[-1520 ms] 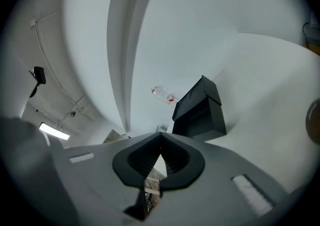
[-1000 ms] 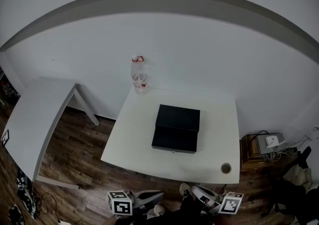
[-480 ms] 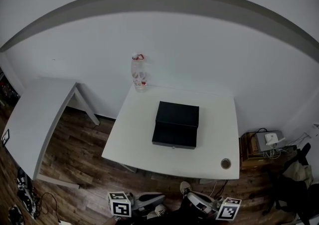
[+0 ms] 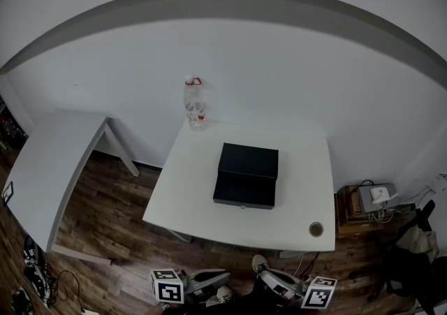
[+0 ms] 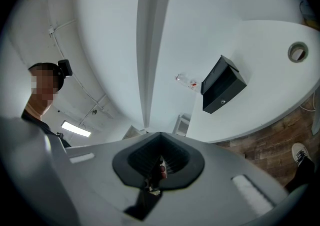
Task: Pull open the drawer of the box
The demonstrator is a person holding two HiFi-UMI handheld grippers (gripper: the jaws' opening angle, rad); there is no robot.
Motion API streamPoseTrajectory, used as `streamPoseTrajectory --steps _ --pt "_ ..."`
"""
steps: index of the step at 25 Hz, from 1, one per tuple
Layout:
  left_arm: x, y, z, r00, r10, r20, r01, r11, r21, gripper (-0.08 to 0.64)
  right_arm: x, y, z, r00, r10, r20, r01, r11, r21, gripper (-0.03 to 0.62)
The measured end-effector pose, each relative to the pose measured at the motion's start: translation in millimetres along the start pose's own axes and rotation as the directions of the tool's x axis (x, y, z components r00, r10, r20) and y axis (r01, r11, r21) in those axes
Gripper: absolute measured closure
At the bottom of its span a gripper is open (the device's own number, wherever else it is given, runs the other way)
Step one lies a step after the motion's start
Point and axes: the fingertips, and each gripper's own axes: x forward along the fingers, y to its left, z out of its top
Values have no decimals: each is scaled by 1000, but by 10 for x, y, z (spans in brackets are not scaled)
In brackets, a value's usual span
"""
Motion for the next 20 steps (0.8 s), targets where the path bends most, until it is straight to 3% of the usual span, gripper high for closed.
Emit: streamPoseTrajectory --steps 6,20 --pt "9 -55 27 1000 27 -3 -27 1000 -10 560 4 12 -7 1000 4 -7 -4 1000 -7 589" --pt "-21 -33 -7 1000 1 6 -1 1000 4 560 -18 23 7 1000 -9 3 9 1000 -18 589"
